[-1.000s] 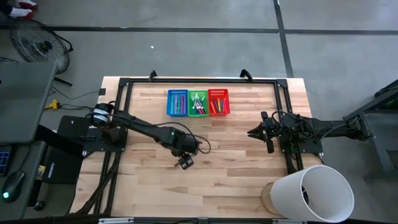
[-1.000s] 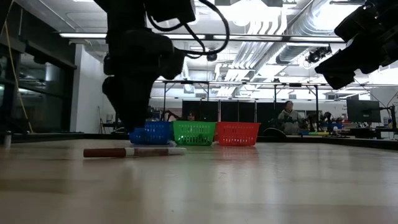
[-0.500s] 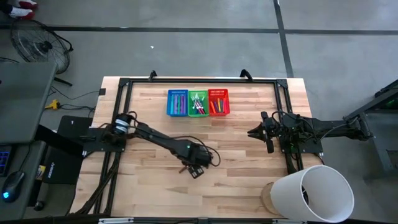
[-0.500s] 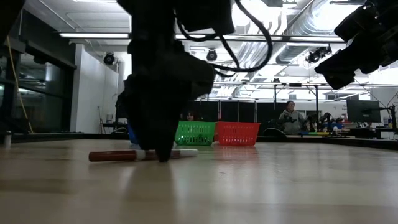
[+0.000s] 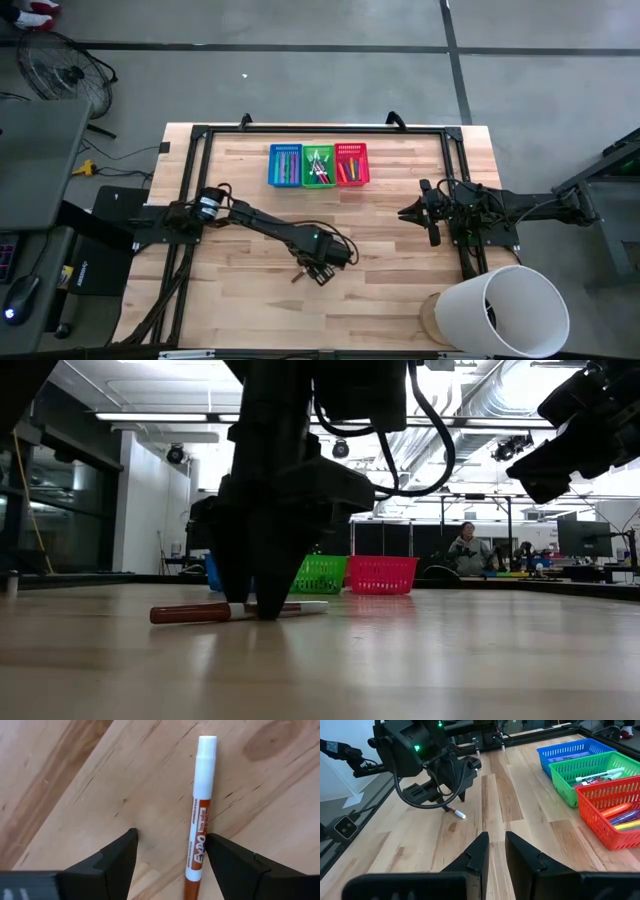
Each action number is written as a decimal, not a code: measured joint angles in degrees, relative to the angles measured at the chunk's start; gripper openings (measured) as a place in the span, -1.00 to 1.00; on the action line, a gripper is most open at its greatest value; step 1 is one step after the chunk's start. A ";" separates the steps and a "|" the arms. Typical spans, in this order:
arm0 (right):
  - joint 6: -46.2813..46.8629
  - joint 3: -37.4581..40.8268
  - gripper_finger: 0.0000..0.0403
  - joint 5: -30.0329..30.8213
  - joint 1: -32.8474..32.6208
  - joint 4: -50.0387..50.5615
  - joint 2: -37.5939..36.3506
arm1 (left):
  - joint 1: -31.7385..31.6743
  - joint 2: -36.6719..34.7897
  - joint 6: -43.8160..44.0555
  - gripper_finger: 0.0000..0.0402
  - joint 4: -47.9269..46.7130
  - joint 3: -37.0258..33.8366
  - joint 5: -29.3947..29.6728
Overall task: Pick & Place Markers
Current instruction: Put the brown marker pen into the green bin
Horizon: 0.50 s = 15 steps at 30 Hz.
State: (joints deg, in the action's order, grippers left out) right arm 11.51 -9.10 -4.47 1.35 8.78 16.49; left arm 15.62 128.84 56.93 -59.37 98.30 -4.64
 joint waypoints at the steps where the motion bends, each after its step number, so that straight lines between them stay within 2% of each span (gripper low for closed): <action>1: 0.00 0.00 -0.74 0.00 0.01 0.00 -0.02 | 0.00 0.00 0.64 0.17 0.02 0.00 0.01; 9: 0.00 0.00 -0.76 0.00 0.02 0.00 0.00 | 0.04 0.02 2.16 0.16 -1.52 0.11 -0.38; 15: 0.00 0.00 -0.74 0.00 0.00 0.00 0.00 | 0.04 0.02 3.89 -0.07 -1.07 0.07 -1.76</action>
State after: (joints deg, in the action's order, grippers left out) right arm 11.51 -9.10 -4.47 1.34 8.78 16.49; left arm 15.66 128.86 60.82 -60.44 98.37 -6.40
